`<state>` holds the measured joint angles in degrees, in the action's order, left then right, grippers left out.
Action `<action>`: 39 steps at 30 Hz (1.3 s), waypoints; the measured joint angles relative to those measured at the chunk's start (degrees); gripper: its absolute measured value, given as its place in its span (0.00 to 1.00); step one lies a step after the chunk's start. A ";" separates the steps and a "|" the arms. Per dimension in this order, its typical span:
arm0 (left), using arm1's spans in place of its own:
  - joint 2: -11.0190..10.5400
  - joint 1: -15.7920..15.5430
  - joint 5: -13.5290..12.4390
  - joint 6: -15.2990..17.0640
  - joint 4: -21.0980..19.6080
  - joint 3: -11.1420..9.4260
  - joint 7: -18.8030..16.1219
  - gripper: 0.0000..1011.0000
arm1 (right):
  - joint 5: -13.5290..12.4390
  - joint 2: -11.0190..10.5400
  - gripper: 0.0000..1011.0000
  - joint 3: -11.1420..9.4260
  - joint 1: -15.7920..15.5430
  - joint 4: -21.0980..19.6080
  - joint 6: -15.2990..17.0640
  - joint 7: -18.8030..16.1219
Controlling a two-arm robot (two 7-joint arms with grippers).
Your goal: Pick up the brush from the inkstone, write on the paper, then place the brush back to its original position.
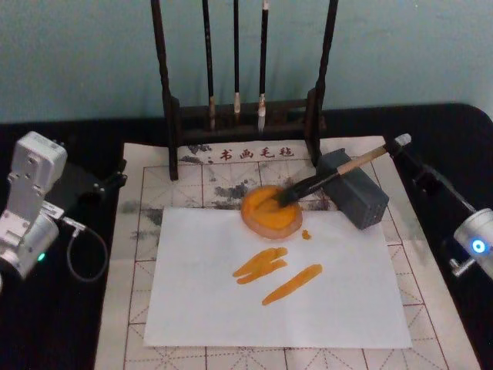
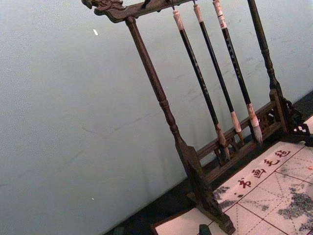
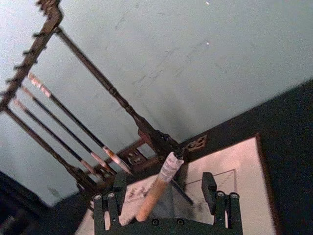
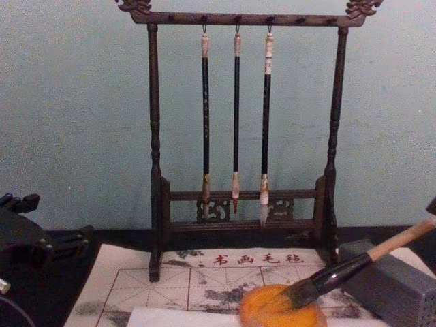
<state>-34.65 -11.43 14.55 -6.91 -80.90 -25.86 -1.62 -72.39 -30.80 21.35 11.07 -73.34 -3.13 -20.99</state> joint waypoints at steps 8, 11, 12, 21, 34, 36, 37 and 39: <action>0.00 0.00 0.00 0.00 0.00 0.00 0.00 0.99 | 8.95 -4.39 0.99 0.87 -3.44 -3.94 -3.15 2.33; 0.00 0.00 0.00 0.00 0.00 0.00 0.00 0.99 | 10.83 -5.29 0.99 1.12 -4.24 -4.70 -3.21 3.36; 0.00 0.00 0.00 0.00 0.00 0.00 0.00 0.99 | 11.29 -5.53 0.99 1.17 -4.48 -4.94 -3.21 3.69; 0.00 0.00 0.00 0.00 0.00 0.00 0.00 0.99 | 14.61 -6.38 0.99 0.57 -6.57 -6.57 -3.38 6.25; 0.00 0.00 0.00 0.00 0.00 0.00 0.00 0.99 | 14.61 -6.03 0.99 0.13 -6.71 -6.59 -3.50 6.53; 0.00 0.00 0.00 0.00 0.00 0.00 0.00 0.99 | 14.60 -6.03 0.99 0.15 -6.69 -6.58 -3.48 6.51; 0.00 0.00 0.00 0.00 0.00 0.00 0.00 0.99 | 14.60 -6.04 0.99 0.17 -6.67 -6.57 -3.47 6.49; 0.00 0.00 0.00 0.00 0.00 0.00 0.00 0.99 | 14.60 -6.05 0.99 0.18 -6.64 -6.56 -3.46 6.46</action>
<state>-34.64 -11.43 14.55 -6.91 -80.90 -25.86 -1.62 -57.79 -36.86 21.53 4.42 -79.90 -6.59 -14.53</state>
